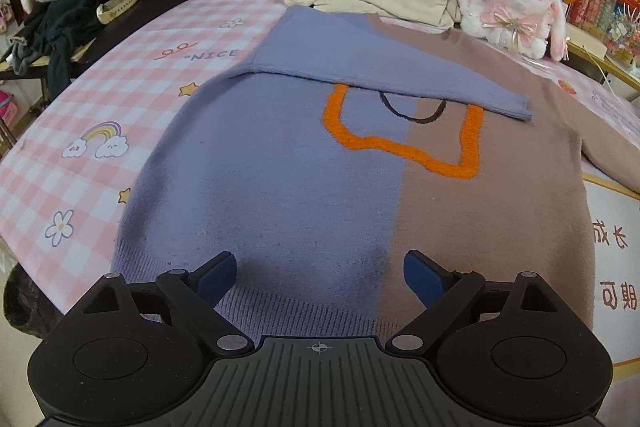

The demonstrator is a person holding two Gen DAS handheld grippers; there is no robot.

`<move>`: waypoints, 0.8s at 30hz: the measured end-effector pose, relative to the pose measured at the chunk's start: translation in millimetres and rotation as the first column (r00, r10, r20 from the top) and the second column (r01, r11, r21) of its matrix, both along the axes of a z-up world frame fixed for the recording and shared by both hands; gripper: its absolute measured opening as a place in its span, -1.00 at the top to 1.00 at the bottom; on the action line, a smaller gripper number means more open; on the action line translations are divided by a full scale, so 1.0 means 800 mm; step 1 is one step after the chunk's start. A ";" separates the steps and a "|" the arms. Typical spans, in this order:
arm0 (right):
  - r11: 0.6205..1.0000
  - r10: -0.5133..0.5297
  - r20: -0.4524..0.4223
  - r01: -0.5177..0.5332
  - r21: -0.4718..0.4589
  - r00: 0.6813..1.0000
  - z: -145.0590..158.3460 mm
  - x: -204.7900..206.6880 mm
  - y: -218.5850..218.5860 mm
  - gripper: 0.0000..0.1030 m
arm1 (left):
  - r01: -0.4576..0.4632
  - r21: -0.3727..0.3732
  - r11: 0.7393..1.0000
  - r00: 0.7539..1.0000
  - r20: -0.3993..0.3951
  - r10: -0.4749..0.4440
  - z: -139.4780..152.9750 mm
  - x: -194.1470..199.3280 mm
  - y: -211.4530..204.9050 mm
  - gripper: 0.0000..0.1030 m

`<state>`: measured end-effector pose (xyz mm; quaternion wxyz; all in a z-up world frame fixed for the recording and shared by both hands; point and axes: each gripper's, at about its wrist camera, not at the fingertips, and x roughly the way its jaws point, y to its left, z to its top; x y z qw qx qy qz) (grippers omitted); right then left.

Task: Fold clothes
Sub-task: 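Grasp the mauve sleeve cuff with the right gripper, then lift the mauve sleeve and fold it across the sweater body with the right gripper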

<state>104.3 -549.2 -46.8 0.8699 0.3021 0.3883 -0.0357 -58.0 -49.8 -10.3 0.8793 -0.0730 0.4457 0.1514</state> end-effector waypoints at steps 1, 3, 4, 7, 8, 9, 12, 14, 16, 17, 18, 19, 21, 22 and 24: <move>1.000 -0.005 -0.003 0.005 0.002 1.000 0.000 0.001 -0.001 0.35 | 0.000 0.000 1.000 1.000 -0.001 0.000 0.000 0.000 0.000 -0.80; 1.000 -0.018 -0.014 0.018 0.006 1.000 -0.001 0.003 -0.005 0.43 | 0.000 0.000 1.000 1.000 -0.003 0.000 0.001 0.001 0.000 -0.80; 1.000 -0.024 -0.020 0.024 0.009 1.000 -0.001 0.004 -0.006 0.51 | -0.001 0.000 1.000 1.000 -0.003 0.001 0.001 0.001 0.000 -0.80; 1.000 -0.027 -0.037 0.027 0.001 0.999 -0.003 0.006 -0.010 0.73 | 0.001 -0.003 1.000 1.000 -0.004 -0.001 0.000 0.001 0.001 -0.80; 1.000 -0.022 -0.041 0.022 -0.004 0.999 -0.003 0.007 -0.011 0.79 | 0.001 -0.005 1.000 1.000 -0.004 -0.001 -0.001 0.001 0.002 -0.80; 1.000 -0.017 -0.047 0.017 0.000 0.999 -0.004 0.007 -0.013 0.87 | 0.002 -0.006 1.000 1.000 -0.004 -0.002 -0.001 0.001 0.002 -0.80; 1.000 -0.014 -0.058 0.015 0.016 0.998 -0.003 0.010 -0.015 0.88 | 0.003 -0.009 1.000 1.000 -0.004 -0.003 -0.002 0.002 0.004 -0.80; 1.000 -0.006 -0.044 0.007 0.017 0.999 0.004 0.012 -0.012 0.88 | 0.004 -0.012 1.000 1.000 -0.004 -0.004 -0.003 0.002 0.005 -0.80; 1.000 0.004 -0.019 -0.004 0.027 1.000 0.015 0.014 -0.009 0.88 | 0.005 -0.014 1.000 1.000 -0.004 -0.005 -0.004 0.002 0.006 -0.80; 0.999 0.011 -0.005 -0.011 0.031 1.000 0.022 0.016 -0.006 0.88 | 0.006 -0.015 1.000 1.000 -0.003 -0.006 -0.004 0.002 0.006 -0.80; 0.999 0.019 0.011 -0.020 0.035 1.000 0.029 0.018 -0.003 0.88 | 0.009 -0.015 1.000 1.000 -0.002 -0.009 -0.004 0.002 0.007 -0.80; 0.999 0.031 0.028 -0.032 0.036 0.999 0.036 0.021 0.003 0.88 | 0.012 -0.014 1.000 1.000 0.002 -0.012 -0.004 0.002 0.008 -0.80; 0.997 0.064 0.061 -0.065 0.029 0.996 0.052 0.029 0.019 0.88 | 0.022 -0.012 1.000 1.000 0.014 -0.022 -0.002 0.002 0.012 -0.80; 0.996 0.082 0.077 -0.084 0.023 0.994 0.061 0.033 0.029 0.88 | 0.027 -0.011 1.000 0.999 0.019 -0.027 -0.001 0.002 0.013 -0.80; 0.992 0.124 0.112 -0.126 0.011 0.986 0.078 0.041 0.051 0.88 | 0.048 -0.002 0.999 0.998 0.035 -0.048 0.002 0.002 0.016 -0.80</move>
